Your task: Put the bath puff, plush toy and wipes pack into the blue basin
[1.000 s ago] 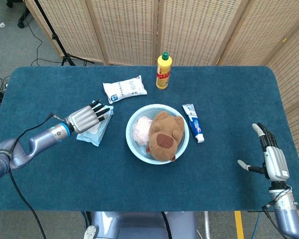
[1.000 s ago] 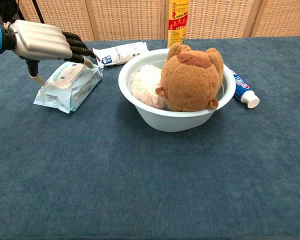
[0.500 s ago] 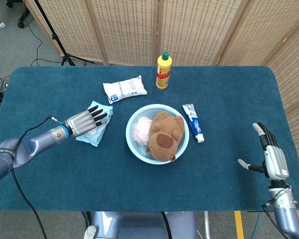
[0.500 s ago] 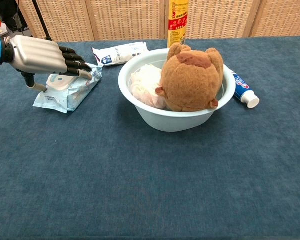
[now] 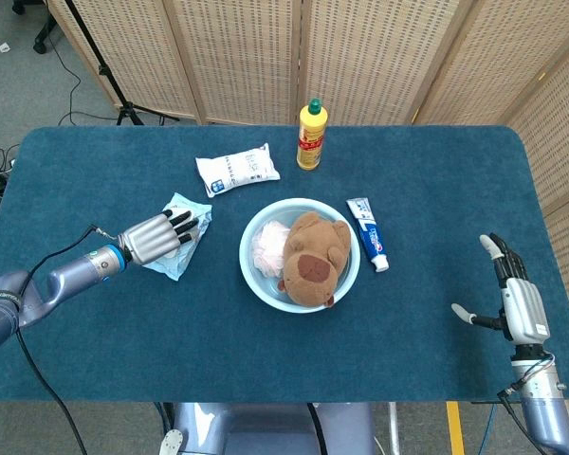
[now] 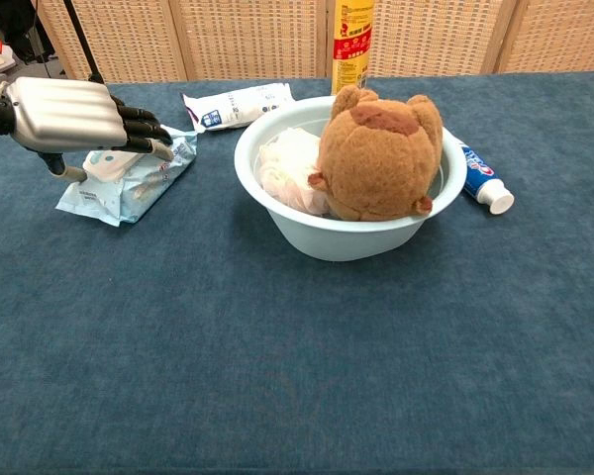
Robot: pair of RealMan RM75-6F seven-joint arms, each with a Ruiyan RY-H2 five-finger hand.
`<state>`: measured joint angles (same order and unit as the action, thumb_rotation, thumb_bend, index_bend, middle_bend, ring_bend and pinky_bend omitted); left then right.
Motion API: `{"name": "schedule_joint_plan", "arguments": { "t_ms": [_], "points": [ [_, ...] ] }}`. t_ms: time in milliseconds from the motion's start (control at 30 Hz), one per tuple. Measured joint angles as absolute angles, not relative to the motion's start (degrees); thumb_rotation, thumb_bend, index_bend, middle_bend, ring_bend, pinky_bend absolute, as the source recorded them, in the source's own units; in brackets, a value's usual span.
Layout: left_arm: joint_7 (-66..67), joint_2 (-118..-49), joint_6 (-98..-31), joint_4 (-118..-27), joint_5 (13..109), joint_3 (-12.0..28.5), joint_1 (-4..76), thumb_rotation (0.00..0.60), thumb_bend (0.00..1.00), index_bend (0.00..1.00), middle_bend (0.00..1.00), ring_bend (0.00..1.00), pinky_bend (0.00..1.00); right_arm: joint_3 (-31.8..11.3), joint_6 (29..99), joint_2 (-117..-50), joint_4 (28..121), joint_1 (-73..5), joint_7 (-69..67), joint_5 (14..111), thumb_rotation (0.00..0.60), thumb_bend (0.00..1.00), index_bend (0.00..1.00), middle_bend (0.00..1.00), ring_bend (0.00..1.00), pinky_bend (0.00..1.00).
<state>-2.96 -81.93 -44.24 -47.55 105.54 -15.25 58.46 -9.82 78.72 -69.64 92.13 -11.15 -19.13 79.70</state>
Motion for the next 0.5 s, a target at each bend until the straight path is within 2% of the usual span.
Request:
{"name": "schedule_joint_plan", "arguments": {
  "t_ms": [233,500],
  "points": [
    [-2.69,-82.35,-47.26,-46.34,105.68,-15.07,57.39,0.6,0.45,0.69,0.43,0.43,0.5,-9.73,78.96,-69.55,92.44,-11.08,-19.2,80.12,0.6,0.13,0.0,0.0,0.0,0.0],
    [-2.45,-81.79,-49.72,-46.51,105.82,-14.96,56.57,0.6,0.53,0.74,0.47,0.49,0.54,-9.75,79.58,-69.3,92.87,-10.87,-19.27,80.5,0.6,0.13,0.0,0.0,0.0,0.0]
  ]
}}
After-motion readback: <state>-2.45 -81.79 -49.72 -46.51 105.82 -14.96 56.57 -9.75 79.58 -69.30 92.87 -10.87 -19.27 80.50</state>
